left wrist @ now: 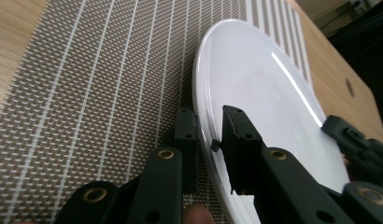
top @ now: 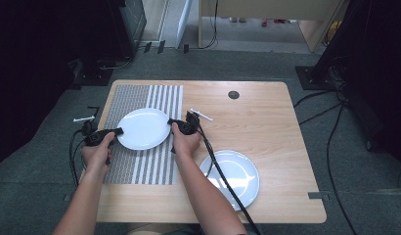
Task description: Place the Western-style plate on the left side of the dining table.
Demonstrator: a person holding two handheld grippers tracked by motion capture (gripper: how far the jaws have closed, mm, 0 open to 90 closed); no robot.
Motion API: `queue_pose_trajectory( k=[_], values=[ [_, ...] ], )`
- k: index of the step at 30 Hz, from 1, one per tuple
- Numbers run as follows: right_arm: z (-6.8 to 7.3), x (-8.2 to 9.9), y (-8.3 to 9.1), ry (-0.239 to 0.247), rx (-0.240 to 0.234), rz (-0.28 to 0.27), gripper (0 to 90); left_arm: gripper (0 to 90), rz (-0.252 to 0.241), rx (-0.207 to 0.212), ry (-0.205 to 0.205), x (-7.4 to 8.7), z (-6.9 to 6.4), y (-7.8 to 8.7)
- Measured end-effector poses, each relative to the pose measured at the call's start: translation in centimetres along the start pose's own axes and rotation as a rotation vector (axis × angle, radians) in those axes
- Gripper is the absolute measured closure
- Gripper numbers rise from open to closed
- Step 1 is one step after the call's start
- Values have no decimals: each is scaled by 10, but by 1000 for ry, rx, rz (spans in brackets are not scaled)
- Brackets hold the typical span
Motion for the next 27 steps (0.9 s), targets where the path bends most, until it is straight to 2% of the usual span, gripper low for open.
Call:
queue_pose_trajectory(
  k=[8, 11, 12, 16, 18, 20, 23, 24, 25, 27],
  values=[
    [-1, -6, -3, 43, 13, -3, 873, 771, -1, 0, -9, 1, 0, -5],
    [0, -5, -5, 62, 19, 2, 872, 772, -12, -36, -19, 1, -1, -4],
    [1, -3, -6, 89, 28, 1, 871, 767, -10, -45, -24, 0, -1, -4],
    [2, -2, -6, 91, 33, -2, 870, 748, -7, -75, -52, -1, -6, -5],
    [1, -3, -6, 88, 28, 2, 870, 681, 12, -55, -53, -2, -7, -5],
    [1, -5, -6, 98, 22, 7, 862, 632, 30, -56, -74, -3, -8, -4],
    [1, -8, -3, 136, 24, -2, 815, 511, 44, -133, -151, -6, -11, 2],
    [1, -9, -2, 158, 22, -9, 764, 473, 59, -151, -184, -6, -11, 3],
    [3, -9, 0, 184, 17, -9, 696, 382, 70, -168, -213, -5, -14, 4],
    [7, -8, 2, 181, -12, -2, 627, 315, 66, -181, -232, -3, -17, 6]
  ],
)
Point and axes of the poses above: each handheld gripper's, and its own axes: y roughly backward along the jaws, x roughly out of its underside, z roughly to its left, the point moved 2 cm from there along -y, roughly forward along the jaws, and after that the axes turned 1 degree about y, right-handed, at the moved point
